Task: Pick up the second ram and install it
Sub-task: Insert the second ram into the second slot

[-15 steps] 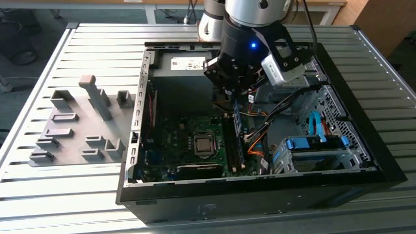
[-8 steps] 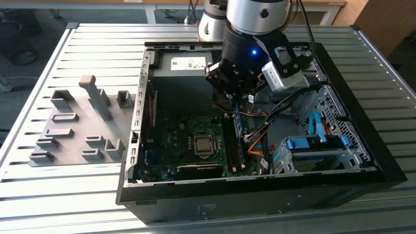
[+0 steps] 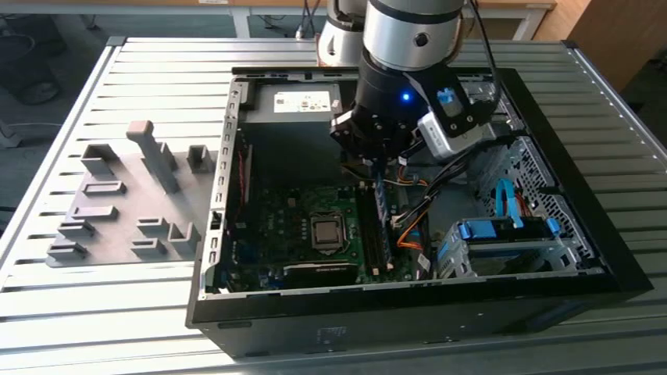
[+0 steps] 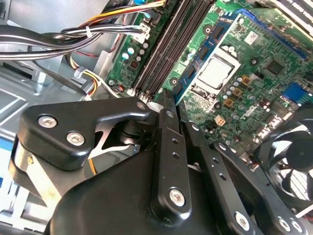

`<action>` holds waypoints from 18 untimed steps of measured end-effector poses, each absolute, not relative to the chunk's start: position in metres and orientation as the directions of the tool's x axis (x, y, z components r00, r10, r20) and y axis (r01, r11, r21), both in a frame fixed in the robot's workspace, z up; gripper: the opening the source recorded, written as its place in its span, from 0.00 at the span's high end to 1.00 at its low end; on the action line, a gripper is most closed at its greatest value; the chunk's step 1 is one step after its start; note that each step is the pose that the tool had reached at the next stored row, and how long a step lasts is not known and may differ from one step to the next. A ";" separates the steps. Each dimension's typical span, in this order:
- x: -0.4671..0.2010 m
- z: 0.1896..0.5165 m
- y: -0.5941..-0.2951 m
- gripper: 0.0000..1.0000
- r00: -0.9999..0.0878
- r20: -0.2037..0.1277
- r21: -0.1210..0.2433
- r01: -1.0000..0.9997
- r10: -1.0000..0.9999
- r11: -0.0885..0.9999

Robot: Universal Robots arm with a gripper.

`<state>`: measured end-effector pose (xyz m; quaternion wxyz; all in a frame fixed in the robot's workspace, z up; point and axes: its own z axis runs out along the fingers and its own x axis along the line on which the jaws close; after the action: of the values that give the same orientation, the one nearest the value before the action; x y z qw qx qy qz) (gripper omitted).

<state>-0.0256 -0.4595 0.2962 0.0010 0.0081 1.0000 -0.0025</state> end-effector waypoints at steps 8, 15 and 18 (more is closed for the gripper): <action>-0.025 0.282 -0.460 0.86 -1.000 0.000 -0.005 0.014 0.014 1.000; -0.024 0.269 -0.460 0.86 -1.000 0.002 -0.005 0.009 0.009 1.000; -0.024 0.264 -0.460 0.86 -1.000 0.002 -0.005 0.009 0.009 1.000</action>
<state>-0.0244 -0.4598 0.2638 -0.0011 0.0045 1.0000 -0.0025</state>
